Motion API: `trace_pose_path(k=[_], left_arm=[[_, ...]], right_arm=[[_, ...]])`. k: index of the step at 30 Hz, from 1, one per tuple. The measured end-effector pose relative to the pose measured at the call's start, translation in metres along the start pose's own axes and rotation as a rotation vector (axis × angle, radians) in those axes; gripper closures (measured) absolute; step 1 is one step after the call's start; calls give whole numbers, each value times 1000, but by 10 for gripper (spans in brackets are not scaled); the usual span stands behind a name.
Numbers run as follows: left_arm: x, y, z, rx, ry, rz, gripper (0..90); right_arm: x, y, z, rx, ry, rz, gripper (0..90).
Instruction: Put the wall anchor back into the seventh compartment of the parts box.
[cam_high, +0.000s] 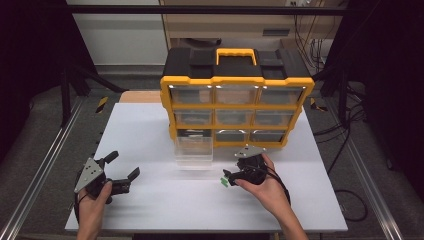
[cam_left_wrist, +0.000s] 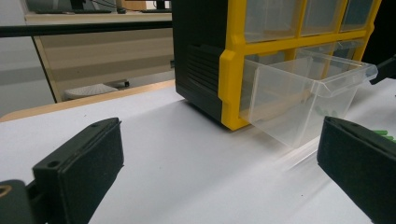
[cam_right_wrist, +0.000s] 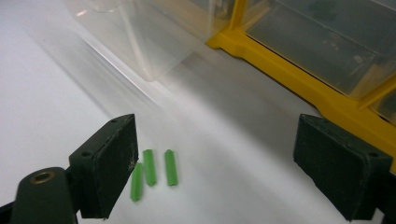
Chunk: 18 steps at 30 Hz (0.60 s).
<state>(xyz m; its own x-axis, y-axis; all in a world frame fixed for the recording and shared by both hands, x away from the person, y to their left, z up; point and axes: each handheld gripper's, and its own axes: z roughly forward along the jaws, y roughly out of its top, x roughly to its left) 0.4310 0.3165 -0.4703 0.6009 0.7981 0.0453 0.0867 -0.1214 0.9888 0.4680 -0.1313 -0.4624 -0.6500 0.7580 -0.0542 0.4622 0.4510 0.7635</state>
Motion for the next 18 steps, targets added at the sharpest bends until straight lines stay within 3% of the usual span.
trace_pose_path(k=[7, 10, 18], left_arm=[[1, 0, -1, -4, 3, -5, 2], [1, 0, -1, -1, 1, -3, 2], [2, 0, 0, -1, 2, -4, 2]], right_arm=[[-1, 2, 4, 33, 9, 9, 207], [-4, 2, 8, 50, 26, 20, 305], [-7, 2, 11, 78, 55, 43, 440]])
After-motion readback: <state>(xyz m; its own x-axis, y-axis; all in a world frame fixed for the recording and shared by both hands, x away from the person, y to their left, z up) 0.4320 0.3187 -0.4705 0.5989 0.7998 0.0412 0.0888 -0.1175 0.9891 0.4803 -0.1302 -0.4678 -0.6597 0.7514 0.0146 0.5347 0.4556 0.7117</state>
